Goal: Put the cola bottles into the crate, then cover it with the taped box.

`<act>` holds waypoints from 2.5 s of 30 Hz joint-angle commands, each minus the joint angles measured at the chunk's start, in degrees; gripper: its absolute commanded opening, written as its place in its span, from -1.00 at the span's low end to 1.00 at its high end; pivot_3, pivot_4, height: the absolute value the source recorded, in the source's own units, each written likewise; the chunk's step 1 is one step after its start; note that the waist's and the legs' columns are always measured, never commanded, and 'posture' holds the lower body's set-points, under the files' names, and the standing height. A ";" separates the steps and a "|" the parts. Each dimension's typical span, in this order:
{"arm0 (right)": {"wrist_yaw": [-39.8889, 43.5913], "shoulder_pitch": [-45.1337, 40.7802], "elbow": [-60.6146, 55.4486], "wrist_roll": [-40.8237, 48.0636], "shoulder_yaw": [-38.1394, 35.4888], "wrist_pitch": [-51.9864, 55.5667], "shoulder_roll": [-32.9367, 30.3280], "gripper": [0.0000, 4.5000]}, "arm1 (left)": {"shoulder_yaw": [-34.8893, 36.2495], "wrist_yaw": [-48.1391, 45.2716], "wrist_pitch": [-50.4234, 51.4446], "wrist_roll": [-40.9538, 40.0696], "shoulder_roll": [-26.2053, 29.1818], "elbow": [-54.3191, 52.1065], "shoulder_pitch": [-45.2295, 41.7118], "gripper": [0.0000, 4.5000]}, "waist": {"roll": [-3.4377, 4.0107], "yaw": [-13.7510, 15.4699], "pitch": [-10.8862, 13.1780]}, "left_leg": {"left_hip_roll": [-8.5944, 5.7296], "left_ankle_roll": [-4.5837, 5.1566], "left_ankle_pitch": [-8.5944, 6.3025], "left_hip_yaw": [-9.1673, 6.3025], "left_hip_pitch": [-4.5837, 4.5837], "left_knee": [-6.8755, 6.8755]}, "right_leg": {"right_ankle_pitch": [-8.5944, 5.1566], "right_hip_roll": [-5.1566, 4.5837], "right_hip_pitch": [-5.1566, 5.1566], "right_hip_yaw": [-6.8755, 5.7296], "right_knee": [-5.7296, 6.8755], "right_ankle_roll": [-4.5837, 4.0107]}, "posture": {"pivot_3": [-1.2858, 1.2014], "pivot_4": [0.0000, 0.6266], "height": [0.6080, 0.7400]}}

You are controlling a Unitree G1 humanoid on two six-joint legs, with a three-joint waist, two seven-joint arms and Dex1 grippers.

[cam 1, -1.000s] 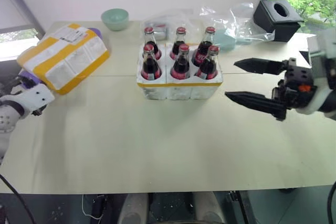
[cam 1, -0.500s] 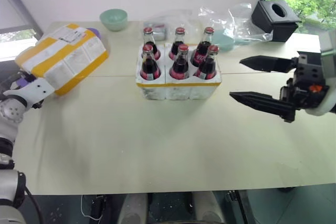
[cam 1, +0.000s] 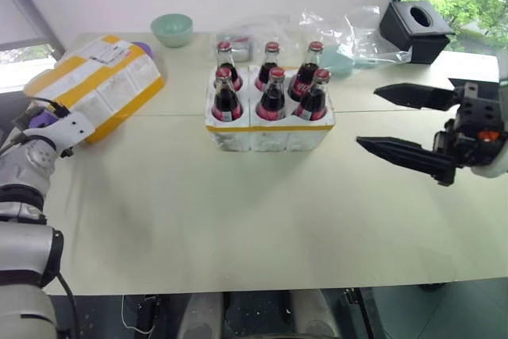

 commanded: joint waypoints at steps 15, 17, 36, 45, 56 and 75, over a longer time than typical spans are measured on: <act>0.90 4.52 -0.49 -2.54 -4.72 -4.64 -0.09 1.00 | 0.51 0.64 3.88 -1.05 -0.42 3.41 -3.38 0.25 | -0.07 0.17 -0.04 | -0.01 0.00 0.00 0.00 -0.01 0.03 | 0.01 0.00 0.02 0.00 0.00 0.01 | 0.03 -0.52 0.99; 1.07 4.69 -0.29 -2.71 -4.69 -5.02 -0.15 1.00 | 0.21 0.73 4.13 -0.72 -0.51 3.57 -3.80 -0.16 | -0.08 0.14 -0.04 | -0.01 0.00 0.00 0.00 -0.01 0.03 | 0.01 0.00 0.02 0.00 0.00 0.01 | 0.03 -0.52 0.99; -0.72 4.11 -0.81 -1.92 -3.05 -6.68 0.46 1.00 | -0.43 1.43 2.17 0.08 -0.18 3.18 -5.70 -0.91 | -0.09 0.16 -0.04 | -0.01 0.00 0.00 0.00 0.01 0.04 | 0.01 0.00 0.03 0.00 0.02 0.02 | 0.03 -0.52 0.99; -1.12 3.47 -0.23 -1.65 -2.38 -6.42 -0.39 1.00 | 0.50 2.10 -1.14 -0.63 1.14 1.17 -8.64 -0.91 | -0.13 0.21 -0.04 | -0.02 0.00 0.01 -0.01 0.00 0.05 | 0.02 0.00 0.03 0.00 0.03 0.03 | 0.03 -0.52 0.99; -0.78 5.71 0.93 -2.17 -3.41 -4.17 -1.51 1.00 | 3.19 -2.88 -12.04 -4.60 2.07 -6.88 -18.51 -0.91 | -0.25 0.15 -0.03 | -0.03 0.00 0.01 -0.02 -0.01 0.07 | 0.04 0.00 0.04 0.00 0.06 0.06 | 0.03 -0.52 0.99; -1.65 7.36 0.53 -4.31 -1.78 -4.86 0.80 1.00 | 3.92 -30.94 -31.43 -16.21 -3.01 -27.59 -16.14 -0.91 | -0.23 -0.13 -0.03 | -0.03 0.02 0.02 -0.02 0.06 0.09 | 0.04 0.02 0.05 0.04 0.19 0.05 | 0.03 -0.52 0.99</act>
